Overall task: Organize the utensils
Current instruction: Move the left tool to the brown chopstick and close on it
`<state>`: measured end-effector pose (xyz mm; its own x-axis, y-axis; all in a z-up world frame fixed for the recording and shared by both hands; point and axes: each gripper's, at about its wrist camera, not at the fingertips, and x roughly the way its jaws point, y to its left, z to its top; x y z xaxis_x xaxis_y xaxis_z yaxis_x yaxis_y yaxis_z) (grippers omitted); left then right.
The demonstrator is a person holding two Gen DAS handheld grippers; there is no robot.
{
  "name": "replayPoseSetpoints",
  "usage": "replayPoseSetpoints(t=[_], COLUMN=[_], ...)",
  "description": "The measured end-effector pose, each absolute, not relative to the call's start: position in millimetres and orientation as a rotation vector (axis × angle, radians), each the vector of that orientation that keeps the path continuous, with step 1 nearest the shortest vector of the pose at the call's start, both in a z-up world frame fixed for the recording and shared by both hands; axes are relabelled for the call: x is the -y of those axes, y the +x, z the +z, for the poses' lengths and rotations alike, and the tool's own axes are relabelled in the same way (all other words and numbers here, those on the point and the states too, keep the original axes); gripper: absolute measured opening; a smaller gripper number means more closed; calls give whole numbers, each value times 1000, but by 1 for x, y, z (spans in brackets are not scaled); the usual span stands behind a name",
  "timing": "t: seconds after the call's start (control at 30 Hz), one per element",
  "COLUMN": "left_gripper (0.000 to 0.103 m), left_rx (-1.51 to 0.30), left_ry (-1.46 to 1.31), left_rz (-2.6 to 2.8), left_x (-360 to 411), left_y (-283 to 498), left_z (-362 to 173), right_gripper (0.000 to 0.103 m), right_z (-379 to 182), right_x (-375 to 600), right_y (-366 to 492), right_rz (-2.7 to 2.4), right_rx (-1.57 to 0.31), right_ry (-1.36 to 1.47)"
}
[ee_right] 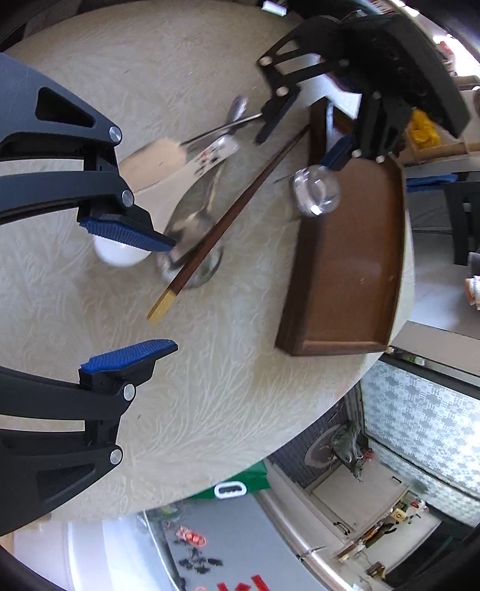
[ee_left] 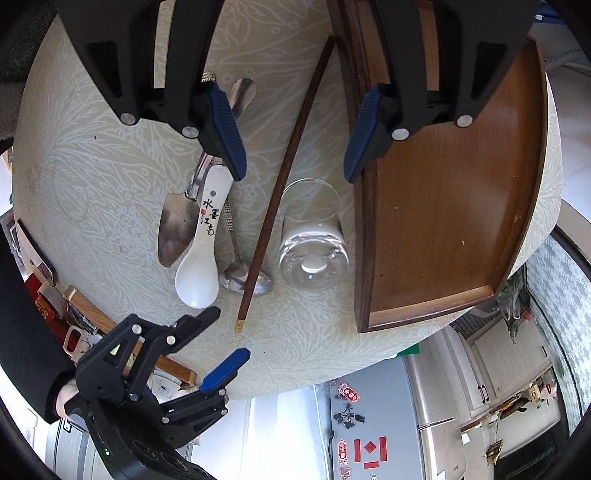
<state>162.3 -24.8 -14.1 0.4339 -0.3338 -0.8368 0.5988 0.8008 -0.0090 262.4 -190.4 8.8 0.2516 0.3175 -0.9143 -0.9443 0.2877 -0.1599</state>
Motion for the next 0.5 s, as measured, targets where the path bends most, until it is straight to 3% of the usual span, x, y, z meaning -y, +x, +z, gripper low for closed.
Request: replayPoseSetpoints(t=[0.27,0.4,0.5], left_gripper=[59,47,47], left_rx=[-954,-963,-965], left_ry=[308,315,340], left_rz=[-612,-628,-610], left_x=[28,31,33], left_y=[167,165,166], left_z=[-16,-19,-21], right_gripper=[48,47,47], right_z=[3,-4,-7], right_x=[184,182,181], right_y=[271,274,275], right_rz=[1058,1068,1077], right_rx=[-940,-958,-957], right_ry=[-900,-913,-916])
